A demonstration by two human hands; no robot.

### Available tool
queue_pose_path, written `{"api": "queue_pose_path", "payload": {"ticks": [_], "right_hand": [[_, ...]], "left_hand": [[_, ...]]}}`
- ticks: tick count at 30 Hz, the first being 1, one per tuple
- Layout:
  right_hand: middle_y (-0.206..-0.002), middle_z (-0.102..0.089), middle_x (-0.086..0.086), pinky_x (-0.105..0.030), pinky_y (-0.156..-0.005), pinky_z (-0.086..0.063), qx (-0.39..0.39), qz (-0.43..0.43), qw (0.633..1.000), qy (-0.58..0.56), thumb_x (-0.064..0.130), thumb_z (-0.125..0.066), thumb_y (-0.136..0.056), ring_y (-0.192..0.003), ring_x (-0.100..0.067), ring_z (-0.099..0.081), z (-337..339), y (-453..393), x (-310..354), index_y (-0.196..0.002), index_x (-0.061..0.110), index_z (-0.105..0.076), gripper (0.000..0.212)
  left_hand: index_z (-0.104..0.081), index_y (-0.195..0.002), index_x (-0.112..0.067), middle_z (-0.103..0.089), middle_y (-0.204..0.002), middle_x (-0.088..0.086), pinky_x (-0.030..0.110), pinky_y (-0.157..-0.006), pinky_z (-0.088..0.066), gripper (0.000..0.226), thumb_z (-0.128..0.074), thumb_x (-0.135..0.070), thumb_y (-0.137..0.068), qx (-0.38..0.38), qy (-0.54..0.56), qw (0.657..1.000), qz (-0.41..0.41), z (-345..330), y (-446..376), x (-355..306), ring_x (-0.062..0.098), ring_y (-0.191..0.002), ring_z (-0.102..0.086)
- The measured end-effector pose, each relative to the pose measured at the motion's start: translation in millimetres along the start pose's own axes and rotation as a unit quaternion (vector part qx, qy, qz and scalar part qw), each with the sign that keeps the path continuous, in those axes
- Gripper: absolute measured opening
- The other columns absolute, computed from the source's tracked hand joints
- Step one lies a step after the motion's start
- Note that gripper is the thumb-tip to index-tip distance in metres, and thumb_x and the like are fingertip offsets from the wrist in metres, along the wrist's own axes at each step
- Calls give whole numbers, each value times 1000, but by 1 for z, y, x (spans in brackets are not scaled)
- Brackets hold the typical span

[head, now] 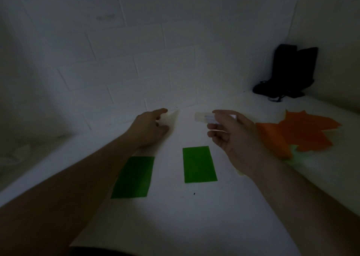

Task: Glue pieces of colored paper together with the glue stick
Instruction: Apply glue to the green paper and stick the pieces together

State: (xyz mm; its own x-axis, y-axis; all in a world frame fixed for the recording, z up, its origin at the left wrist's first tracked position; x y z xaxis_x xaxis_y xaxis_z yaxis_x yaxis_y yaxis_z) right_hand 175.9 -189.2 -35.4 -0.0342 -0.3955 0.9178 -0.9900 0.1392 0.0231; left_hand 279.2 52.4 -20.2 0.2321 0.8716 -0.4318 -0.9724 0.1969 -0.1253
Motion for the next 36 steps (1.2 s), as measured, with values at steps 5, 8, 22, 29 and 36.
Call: {"api": "queue_pose_path", "payload": {"ticks": [5,8,22,29,36], "right_hand": [[-111,-77,-12,-32,-83,-56,-34,35,998,42,12,-82,-83,-97,-19,-72,12,-7,8,-102,15,-68,23],[-108,-78,2,-20,-79,-54,-22,101,978,181,6,-83,-83,-95,-7,-74,11,-3,22,-115,20,-66,39],[-83,-69,8,-23,-64,-43,-26,160,826,540,22,-84,-81,-84,-17,-67,-25,-28,14,-85,22,-69,15],[-93,-66,5,-21,-65,-46,-121,225,849,463,37,-85,-82,-78,-8,-63,-4,4,43,-107,17,-61,41],[-74,-67,-7,-40,-63,-49,113,98,863,483,41,-75,-90,-67,-22,-63,-46,24,21,-83,15,-57,33]], "left_hand": [[-57,-138,-39,-61,-125,-4,42,-97,-55,42,-68,-38,-97,2,109,994,22,22,27,21,20,-108,-64],[-67,-126,-34,-64,-119,-11,33,-94,-51,26,-62,-36,-100,60,62,996,16,28,51,30,12,-107,-63],[-65,-107,-28,-61,-103,-11,17,-73,-43,23,-77,-38,-90,157,-27,986,-50,34,118,39,0,-90,-56],[-67,-96,-10,-72,-86,10,30,-72,-55,12,-77,-7,-89,42,293,953,-58,45,112,21,17,-77,-68],[-57,-103,-16,-67,-74,11,35,-66,-52,34,-83,-5,-82,2,449,891,-64,20,84,-40,25,-71,-63]]}}
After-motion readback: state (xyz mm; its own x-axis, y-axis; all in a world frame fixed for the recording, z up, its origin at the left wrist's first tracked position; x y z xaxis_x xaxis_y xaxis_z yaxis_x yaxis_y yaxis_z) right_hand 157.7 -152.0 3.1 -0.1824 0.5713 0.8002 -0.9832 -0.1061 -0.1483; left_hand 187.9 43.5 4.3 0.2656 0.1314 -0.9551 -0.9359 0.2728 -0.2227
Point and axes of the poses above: each hand's wrist, its own y-axis away from the middle knuckle, its own z-axis out of the back of the hand, x = y × z, the point moved 9 cm from there along -y, towards the middle knuckle
